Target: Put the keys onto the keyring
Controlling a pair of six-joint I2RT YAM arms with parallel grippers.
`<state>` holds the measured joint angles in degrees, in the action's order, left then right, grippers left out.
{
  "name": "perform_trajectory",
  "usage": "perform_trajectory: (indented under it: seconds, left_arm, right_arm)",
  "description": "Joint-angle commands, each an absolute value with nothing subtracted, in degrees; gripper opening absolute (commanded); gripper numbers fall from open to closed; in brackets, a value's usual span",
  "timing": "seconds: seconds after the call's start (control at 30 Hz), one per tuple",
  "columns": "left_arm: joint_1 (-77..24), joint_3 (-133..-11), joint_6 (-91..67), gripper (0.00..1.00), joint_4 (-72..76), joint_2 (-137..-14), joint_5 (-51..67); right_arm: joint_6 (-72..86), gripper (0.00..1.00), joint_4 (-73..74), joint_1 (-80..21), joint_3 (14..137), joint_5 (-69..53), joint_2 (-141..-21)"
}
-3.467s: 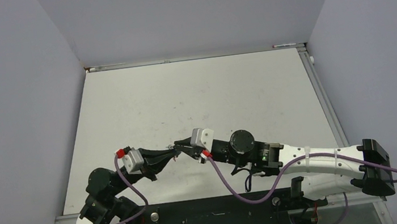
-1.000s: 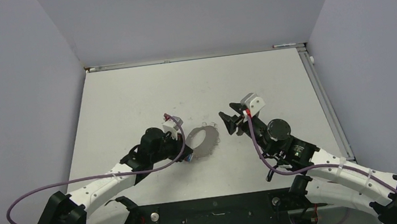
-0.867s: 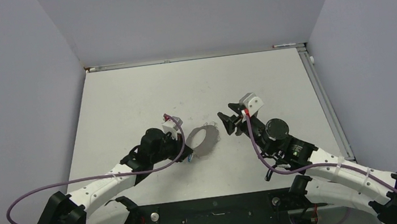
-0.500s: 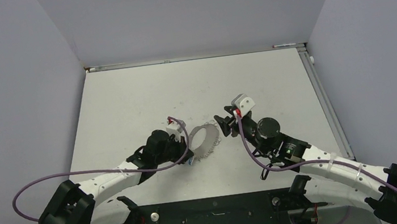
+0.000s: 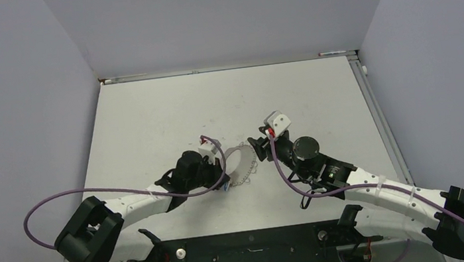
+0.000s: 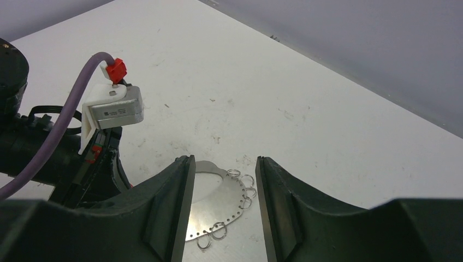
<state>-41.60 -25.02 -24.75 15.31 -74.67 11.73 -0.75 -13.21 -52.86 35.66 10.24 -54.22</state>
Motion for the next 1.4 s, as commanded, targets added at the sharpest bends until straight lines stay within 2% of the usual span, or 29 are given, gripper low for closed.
perform_trajectory:
  seconds: [0.0, 0.23, 0.47, 0.63, 0.9, 0.97, 1.2, 1.27, 1.33, 1.37]
  left_arm:
    - [-42.1, -28.5, -23.1, 0.0, 21.5, -75.5, 11.0]
    - [-42.1, -30.2, -22.2, 0.0, 25.7, -78.5, 11.5]
    - [-43.5, -31.5, -21.9, 0.0, 18.1, -78.3, 10.9]
    - [-46.2, -29.9, -20.8, 0.0, 12.0, -76.1, 6.1]
    - [-46.7, -26.8, -20.8, 0.08, 12.1, -76.0, 3.7]
    - [-46.8, -27.1, -20.8, 0.15, 11.8, -76.5, 3.7]
    - [-47.8, -31.3, -22.6, 0.56, 2.7, -73.0, 2.7]
    - [-48.9, -31.9, -23.0, 0.71, 0.3, -69.8, 0.6]
    - [-49.7, -32.3, -23.8, 0.99, -3.5, -65.8, -4.1]
    - [-49.9, -32.4, -24.3, 0.97, -5.2, -63.6, -6.1]
  right_arm:
    - [0.0, 0.45, -14.5, -52.5, 37.5, 10.9, -53.2]
    - [-0.5, 0.45, -12.4, -52.3, 37.0, 13.3, -51.8]
    - [-0.8, 0.45, -11.2, -52.1, 36.8, 13.4, -51.1]
    - [-0.8, 0.45, -11.7, -51.9, 36.4, 12.9, -51.9]
    - [-0.8, 0.45, -10.8, -51.8, 36.7, 12.5, -52.2]
    - [-0.7, 0.45, -10.4, -51.8, 37.0, 12.5, -52.0]
    - [-0.4, 0.45, -9.8, -51.9, 37.4, 12.4, -52.1]
    - [-0.4, 0.45, -9.8, -51.8, 37.4, 12.2, -52.1]
    - [-0.4, 0.45, -10.2, -51.8, 37.1, 11.7, -52.0]
    - [-0.4, 0.45, -10.7, -51.8, 36.8, 11.3, -51.9]
